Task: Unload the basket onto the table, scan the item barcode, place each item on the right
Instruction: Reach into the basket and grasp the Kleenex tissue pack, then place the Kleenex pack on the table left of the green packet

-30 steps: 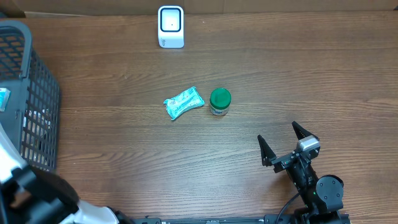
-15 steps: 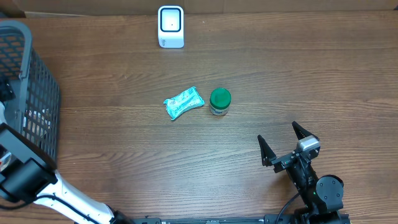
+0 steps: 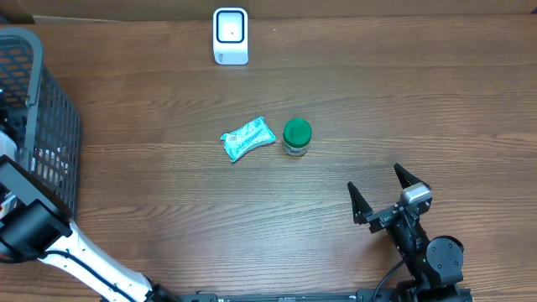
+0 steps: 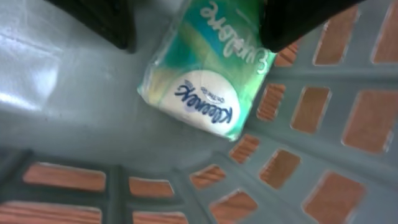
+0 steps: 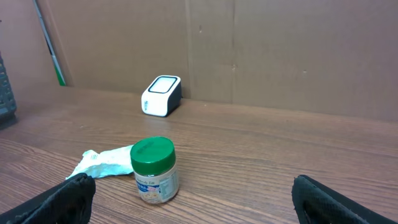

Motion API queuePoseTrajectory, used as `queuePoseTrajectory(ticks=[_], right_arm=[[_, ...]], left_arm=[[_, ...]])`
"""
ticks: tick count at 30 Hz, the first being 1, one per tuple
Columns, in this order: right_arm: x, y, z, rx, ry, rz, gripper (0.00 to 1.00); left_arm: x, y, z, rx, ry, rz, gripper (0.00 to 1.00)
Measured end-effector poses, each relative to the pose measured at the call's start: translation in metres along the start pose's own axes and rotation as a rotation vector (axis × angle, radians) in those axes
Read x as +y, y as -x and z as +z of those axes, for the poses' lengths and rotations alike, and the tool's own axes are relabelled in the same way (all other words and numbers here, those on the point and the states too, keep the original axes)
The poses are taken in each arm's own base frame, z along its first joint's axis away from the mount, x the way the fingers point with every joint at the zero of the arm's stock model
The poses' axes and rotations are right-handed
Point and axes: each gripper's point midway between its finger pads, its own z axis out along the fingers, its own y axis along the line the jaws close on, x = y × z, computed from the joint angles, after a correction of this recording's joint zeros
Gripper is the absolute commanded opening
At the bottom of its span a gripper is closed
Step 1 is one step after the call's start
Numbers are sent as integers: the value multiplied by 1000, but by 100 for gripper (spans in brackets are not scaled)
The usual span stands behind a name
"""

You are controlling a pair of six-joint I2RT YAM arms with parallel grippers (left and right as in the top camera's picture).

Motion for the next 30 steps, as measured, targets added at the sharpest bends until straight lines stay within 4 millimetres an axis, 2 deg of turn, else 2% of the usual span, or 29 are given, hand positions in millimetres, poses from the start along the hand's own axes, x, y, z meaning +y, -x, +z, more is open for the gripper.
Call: queuePoseTrajectory(ticks=[1, 2, 3, 4, 12, 15, 17, 19, 21, 23, 25, 26, 27, 28, 30], right_arm=[[0, 0, 0, 0, -1, 0, 100], [0, 0, 0, 0, 0, 0, 100], [0, 0, 0, 0, -1, 0, 100], [0, 0, 0, 0, 0, 0, 100], [0, 0, 0, 1, 0, 0, 100], [0, 0, 0, 0, 0, 0, 100], [0, 0, 0, 1, 0, 0, 100], [0, 0, 0, 0, 0, 0, 100], [0, 0, 0, 0, 0, 0, 100], [0, 0, 0, 1, 0, 0, 100], [0, 0, 0, 0, 0, 0, 100], [0, 0, 0, 0, 0, 0, 100], [0, 0, 0, 0, 0, 0, 100], [0, 0, 0, 1, 0, 0, 100], [0, 0, 0, 1, -1, 0, 100]], left_arm=[[0, 0, 0, 1, 0, 2, 55], [-1, -1, 1, 2, -2, 2, 46], [-1, -1, 1, 4, -2, 1, 12], [-2, -3, 3, 9, -5, 7, 4], [-1, -2, 0, 12, -4, -17, 4], [0, -4, -12, 30, -14, -74, 4], [4, -1, -29, 33, -18, -128, 4], [12, 11, -63, 16, -12, -196, 4], [24, 34, -107, -51, -6, -265, 4], [33, 62, -163, -157, -15, -310, 4], [34, 91, -228, -285, -47, -331, 4], [29, 103, -262, -349, -73, -333, 4], [17, 118, -307, -430, -125, -329, 4], [3, 121, -332, -455, -168, -320, 4], [-30, 122, -366, -474, -260, -285, 4]])
